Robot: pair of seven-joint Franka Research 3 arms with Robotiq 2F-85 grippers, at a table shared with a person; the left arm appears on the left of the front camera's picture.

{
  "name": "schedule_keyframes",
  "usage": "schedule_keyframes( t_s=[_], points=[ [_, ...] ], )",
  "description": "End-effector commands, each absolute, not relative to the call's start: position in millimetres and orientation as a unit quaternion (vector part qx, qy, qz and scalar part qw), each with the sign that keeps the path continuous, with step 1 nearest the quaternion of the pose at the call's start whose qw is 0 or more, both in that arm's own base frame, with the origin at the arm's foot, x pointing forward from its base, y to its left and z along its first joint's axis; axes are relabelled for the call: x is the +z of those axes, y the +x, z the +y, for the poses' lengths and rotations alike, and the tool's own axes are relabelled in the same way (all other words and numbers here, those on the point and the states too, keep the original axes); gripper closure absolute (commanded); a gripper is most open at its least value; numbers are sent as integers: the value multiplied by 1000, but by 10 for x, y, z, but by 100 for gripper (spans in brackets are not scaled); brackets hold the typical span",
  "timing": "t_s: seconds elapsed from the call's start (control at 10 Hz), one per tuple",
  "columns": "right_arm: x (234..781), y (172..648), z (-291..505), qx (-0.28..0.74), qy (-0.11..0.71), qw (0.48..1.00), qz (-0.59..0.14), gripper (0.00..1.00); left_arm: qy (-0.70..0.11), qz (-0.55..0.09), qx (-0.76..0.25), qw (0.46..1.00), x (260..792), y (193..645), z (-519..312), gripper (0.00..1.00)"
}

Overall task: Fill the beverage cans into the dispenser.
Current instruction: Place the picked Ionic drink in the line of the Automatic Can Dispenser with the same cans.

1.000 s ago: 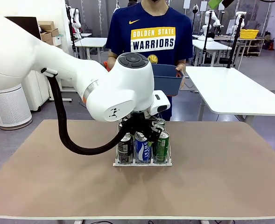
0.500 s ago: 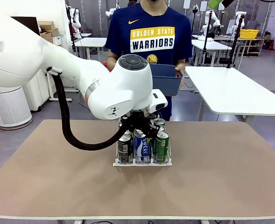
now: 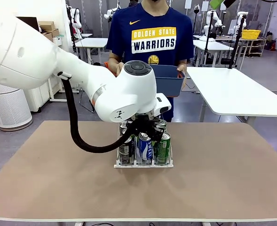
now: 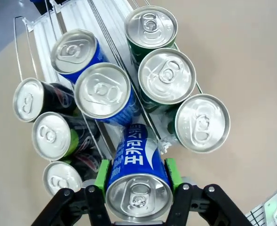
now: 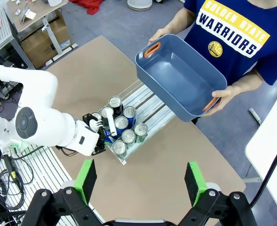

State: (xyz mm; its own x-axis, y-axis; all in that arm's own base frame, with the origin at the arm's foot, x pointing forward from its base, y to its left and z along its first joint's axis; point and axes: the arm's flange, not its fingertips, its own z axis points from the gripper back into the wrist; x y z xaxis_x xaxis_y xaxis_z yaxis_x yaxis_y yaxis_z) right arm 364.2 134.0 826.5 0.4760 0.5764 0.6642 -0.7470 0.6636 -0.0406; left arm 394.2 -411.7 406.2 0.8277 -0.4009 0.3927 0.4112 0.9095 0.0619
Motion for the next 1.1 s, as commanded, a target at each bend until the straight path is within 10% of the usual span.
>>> schedule_keyframes(
  t_s=[0.0,0.8,0.9,1.0],
  points=[
    [8254,3639,1341,389,128,850,-332,0,-29,-204,-218,954,4027,4062,-4198,42],
    [8254,3639,1341,389,128,850,-332,0,-20,-152,-213,965,3952,4076,-4079,42],
    [8254,3639,1341,389,128,850,-332,0,-20,-157,-215,964,3966,4101,-4076,22],
    [8254,3639,1341,389,128,850,-332,0,-20,-160,-210,964,4017,4069,-4054,22]
  ],
)
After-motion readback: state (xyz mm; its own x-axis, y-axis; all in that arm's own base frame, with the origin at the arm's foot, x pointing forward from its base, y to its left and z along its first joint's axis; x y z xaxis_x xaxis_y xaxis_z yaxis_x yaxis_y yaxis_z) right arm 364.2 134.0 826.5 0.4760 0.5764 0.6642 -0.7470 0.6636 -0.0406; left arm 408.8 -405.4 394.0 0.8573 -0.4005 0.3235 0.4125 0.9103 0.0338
